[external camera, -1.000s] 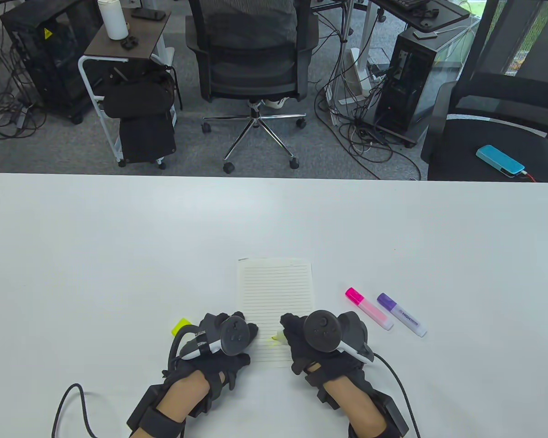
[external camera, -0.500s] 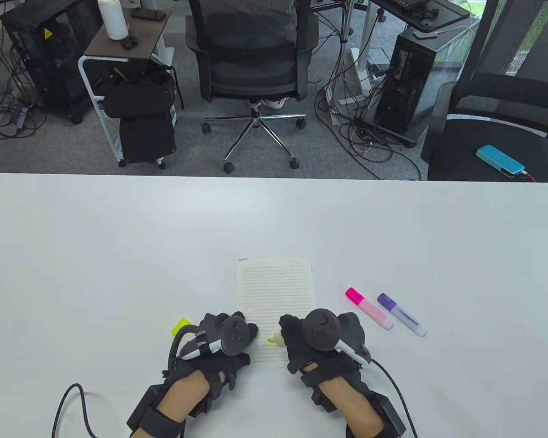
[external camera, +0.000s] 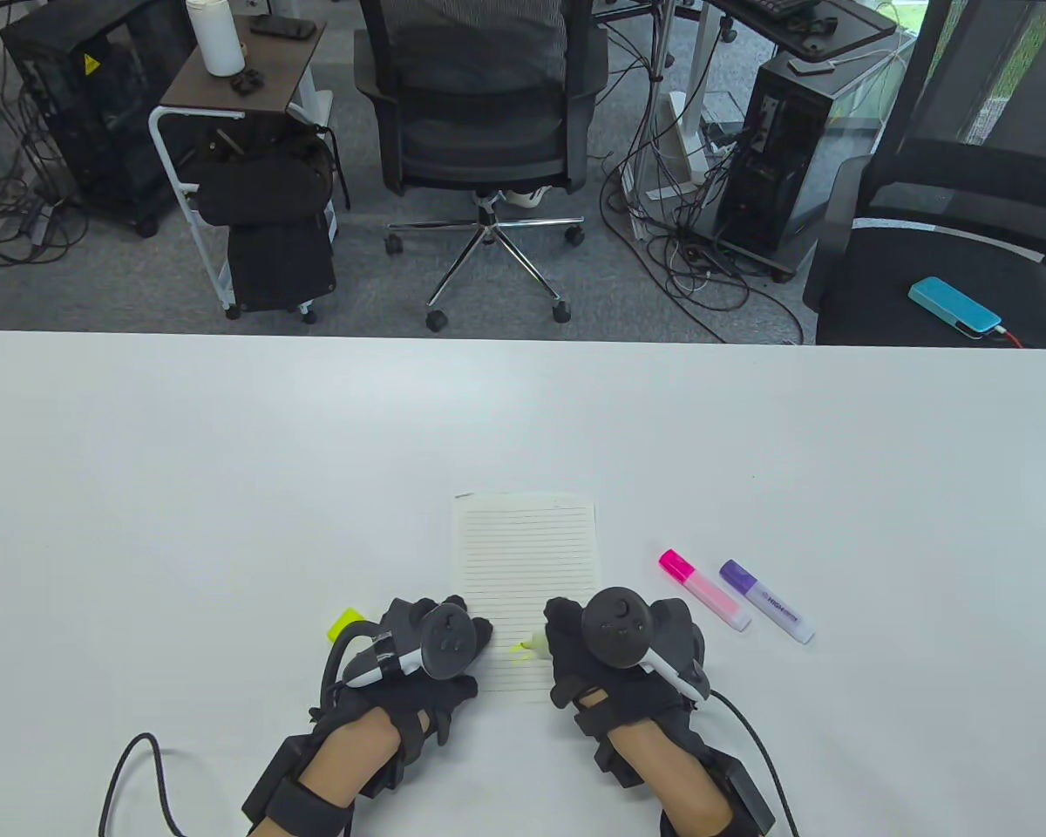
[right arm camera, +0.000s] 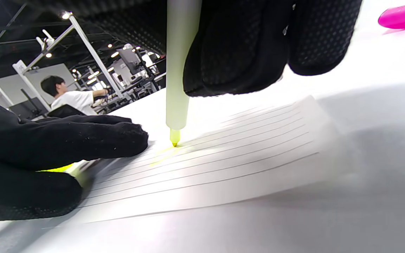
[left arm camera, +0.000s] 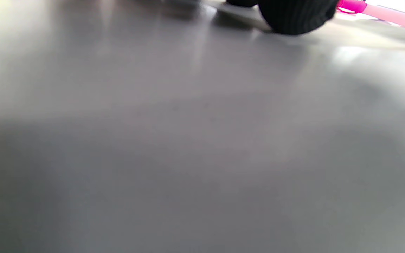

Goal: Apply highlighter ink on paper

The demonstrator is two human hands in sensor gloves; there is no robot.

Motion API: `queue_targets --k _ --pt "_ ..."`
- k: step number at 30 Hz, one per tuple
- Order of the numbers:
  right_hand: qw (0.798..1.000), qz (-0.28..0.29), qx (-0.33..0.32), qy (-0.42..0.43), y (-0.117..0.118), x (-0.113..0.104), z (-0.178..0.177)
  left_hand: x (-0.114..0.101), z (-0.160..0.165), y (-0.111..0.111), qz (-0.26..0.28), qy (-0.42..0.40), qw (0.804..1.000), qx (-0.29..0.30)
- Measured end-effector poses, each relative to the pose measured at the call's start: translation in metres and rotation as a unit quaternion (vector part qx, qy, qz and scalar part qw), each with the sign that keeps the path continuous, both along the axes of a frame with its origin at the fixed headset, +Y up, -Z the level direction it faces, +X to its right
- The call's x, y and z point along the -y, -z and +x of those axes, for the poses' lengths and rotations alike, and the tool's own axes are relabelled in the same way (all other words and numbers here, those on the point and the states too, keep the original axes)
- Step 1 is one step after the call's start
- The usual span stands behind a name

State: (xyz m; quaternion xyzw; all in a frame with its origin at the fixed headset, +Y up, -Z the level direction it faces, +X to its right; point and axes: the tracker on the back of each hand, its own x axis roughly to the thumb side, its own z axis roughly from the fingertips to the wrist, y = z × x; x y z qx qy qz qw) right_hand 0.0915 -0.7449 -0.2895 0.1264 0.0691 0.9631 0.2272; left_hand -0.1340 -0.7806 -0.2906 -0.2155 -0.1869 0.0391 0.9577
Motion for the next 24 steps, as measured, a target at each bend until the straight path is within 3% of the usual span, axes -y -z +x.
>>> queue_targets --k 2,9,19,24 --pt "1.000 -0.014 -0.019 0.013 0.0007 0.0036 -0.0024 0.0000 0.0000 0.0000 0.000 0.000 1.000 0.000" --pt "1.000 -0.014 0.016 -0.003 -0.0003 0.0002 0.0010 0.0001 -0.0001 -0.0002 -0.002 0.000 1.000 -0.001" --pt "0.999 -0.039 -0.016 0.010 -0.0001 -0.0002 -0.0002 -0.0001 -0.0002 -0.0001 -0.002 0.000 1.000 -0.001" --pt "1.000 -0.014 -0.008 0.012 0.0003 0.0023 -0.0011 0.0001 -0.0001 -0.0001 -0.002 0.000 1.000 -0.001"
